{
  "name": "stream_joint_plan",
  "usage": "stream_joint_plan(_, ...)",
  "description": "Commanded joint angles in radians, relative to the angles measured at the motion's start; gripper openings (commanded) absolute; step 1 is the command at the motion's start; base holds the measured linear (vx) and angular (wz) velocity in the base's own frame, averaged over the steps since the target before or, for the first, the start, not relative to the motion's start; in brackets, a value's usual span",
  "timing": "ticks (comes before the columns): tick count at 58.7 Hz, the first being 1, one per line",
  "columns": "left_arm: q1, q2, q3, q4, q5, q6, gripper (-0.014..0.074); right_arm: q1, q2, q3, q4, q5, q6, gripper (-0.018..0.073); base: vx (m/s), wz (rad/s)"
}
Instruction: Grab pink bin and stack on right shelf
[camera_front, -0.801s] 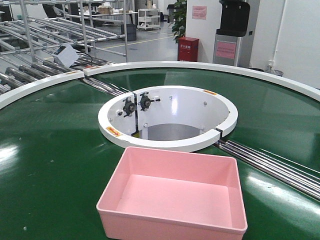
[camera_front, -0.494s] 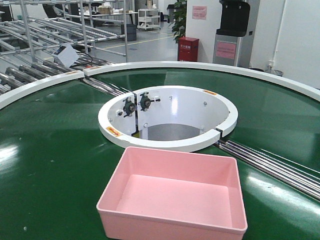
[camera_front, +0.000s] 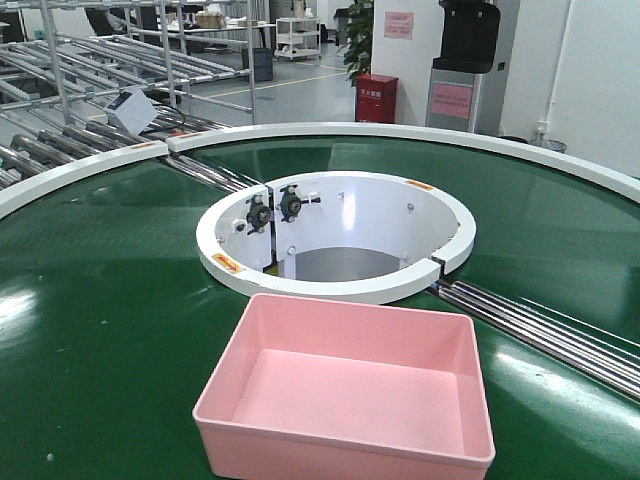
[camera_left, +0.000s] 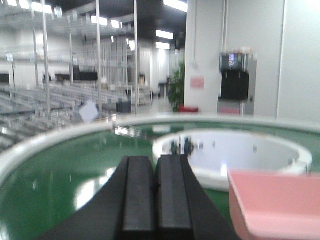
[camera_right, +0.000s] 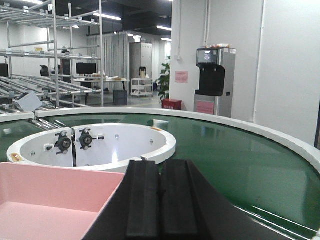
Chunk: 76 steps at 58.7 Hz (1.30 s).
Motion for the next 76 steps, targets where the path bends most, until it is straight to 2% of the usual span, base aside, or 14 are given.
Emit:
stream_joint_plan(1,0.000,0.080,-0.159,0.003,0.067,0.004,-0.0006,-0.004,0.104,-0.154,-0.008,0.106,-0.024,-0.0009,0.00,0.00)
stream_joint_plan(9,0.001,0.244,-0.343,0.026,0.357,0.048,-0.0006,-0.004,0.290,-0.346,0.002,0.443,-0.084,-0.0009,0.00,0.00)
stream_joint_plan(14,0.001,0.339,-0.391,-0.001,0.462,0.045,-0.0006,-0.004,0.403,-0.388,0.008,0.529,-0.085,-0.0009,0.00,0.00)
stream_joint_plan(23,0.001,0.436,-0.388,-0.049,0.481,0.045,-0.0003,-0.004,0.550,-0.385,0.047,0.544,-0.074,-0.0004,0.00,0.00)
stream_joint_plan(27,0.001,0.480,-0.390,-0.055,0.489,0.050,0.0024,-0.004,0.620,-0.387,0.055,0.561,-0.103,0.0029,0.00,0.00)
stream_joint_plan(30,0.001,0.521,-0.391,-0.055,0.503,0.077,0.0074,-0.004,0.675,-0.395,0.065,0.579,-0.133,0.0083,0.00,0.00)
stream_joint_plan(37,-0.030,0.618,-0.403,-0.064,0.507,0.104,0.0260,0.020,0.790,-0.447,0.134,0.621,-0.198,0.0299,0.00,0.00)
stream_joint_plan(40,-0.067,0.663,-0.421,-0.075,0.510,0.137,0.0363,0.055,0.844,-0.479,0.136,0.629,-0.221,0.0416,0.00,0.00)
stream_joint_plan(46,-0.159,0.757,-0.495,-0.082,0.527,0.178,0.0518,0.131,0.947,-0.545,0.124,0.644,-0.221,0.0591,0.00,0.00)
stream_joint_plan(52,-0.232,0.894,-0.594,-0.081,0.579,0.188,0.0608,0.176,1.057,-0.636,0.083,0.662,-0.188,0.0692,0.00,0.00)
stream_joint_plan(57,-0.267,1.032,-0.691,-0.081,0.609,0.207,0.0631,0.184,1.157,-0.724,0.064,0.677,-0.147,0.0711,0.00,0.00)
stream_joint_plan(62,-0.277,1.175,-0.794,-0.080,0.611,0.212,0.0628,0.184,1.266,-0.820,0.055,0.714,-0.101,0.0701,0.00,0.00)
stream_joint_plan(70,-0.278,1.414,-0.985,-0.080,0.639,0.213,0.0619,0.184,1.444,-1.012,0.055,0.818,-0.065,0.0657,0.00,0.00)
stream_joint_plan(76,-0.278,1.582,-1.132,-0.081,0.691,0.203,0.0603,0.184,1.558,-1.143,0.055,0.877,0.023,0.0616,0.00,0.00)
